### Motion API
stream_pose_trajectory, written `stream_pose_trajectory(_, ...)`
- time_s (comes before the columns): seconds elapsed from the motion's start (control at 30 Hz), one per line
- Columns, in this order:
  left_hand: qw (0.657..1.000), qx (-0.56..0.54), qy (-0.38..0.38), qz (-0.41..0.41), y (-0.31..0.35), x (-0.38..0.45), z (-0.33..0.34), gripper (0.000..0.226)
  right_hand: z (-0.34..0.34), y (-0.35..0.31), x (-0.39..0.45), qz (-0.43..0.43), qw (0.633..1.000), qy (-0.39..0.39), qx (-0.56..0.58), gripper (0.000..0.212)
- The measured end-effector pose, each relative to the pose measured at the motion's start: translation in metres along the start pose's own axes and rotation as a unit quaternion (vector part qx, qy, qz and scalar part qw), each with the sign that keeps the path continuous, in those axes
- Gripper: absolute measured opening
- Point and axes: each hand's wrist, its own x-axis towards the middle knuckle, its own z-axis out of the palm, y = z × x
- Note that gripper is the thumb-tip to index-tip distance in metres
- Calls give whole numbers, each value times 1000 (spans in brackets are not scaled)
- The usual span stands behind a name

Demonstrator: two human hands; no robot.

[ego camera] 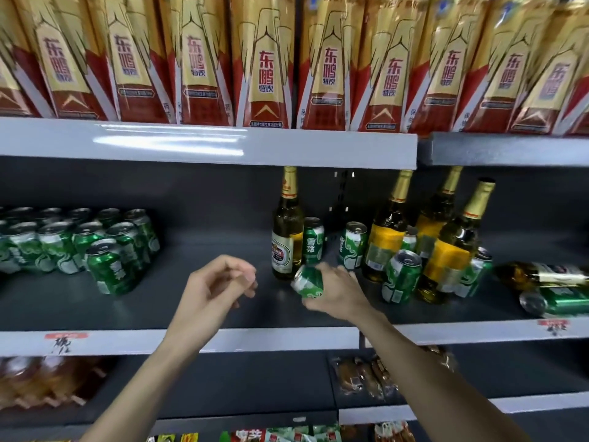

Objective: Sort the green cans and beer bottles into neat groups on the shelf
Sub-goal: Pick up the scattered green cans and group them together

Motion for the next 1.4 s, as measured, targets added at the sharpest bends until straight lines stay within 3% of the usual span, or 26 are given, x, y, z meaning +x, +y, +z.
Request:
stream_pose_trajectory(0.07,1000,2,2,-1,-1,-1,1,19,-2,5,-6,47,979,36,193,61)
stream_pose_trajectory(0.13,1000,7,0,-4,-3,-3,2,25,-3,8,-13,69,947,51,310,53)
stream_pose_trajectory(0.27,1000,6,-12,-11,-6,-4,2,7,3,8,-21,80,919,72,380,52)
stream_pose_trajectory(0.4,1000,-7,-28,-8,-8,-4,0,10,8,9,-28,80,902,64,419,60)
stream_pose_trajectory(0.53,998,-24,-56,-5,-19,1,5,12,7,17,-46,80,900,46,426,73)
stream_pose_trajectory(0.73,991,-51,-122,-12,-26,11,50,10,-20,41,-107,105,920,86,368,64)
stream_pose_trajectory(0.87,982,-68,-173,-19,-20,12,105,8,-48,68,-156,87,934,134,319,50)
stream_pose_trajectory(1.1,971,-91,-220,-30,-2,16,225,9,-100,147,-221,118,927,185,304,40)
stream_pose_trajectory(1.4,965,-111,-237,-22,17,14,363,9,-169,280,-267,144,926,191,291,42)
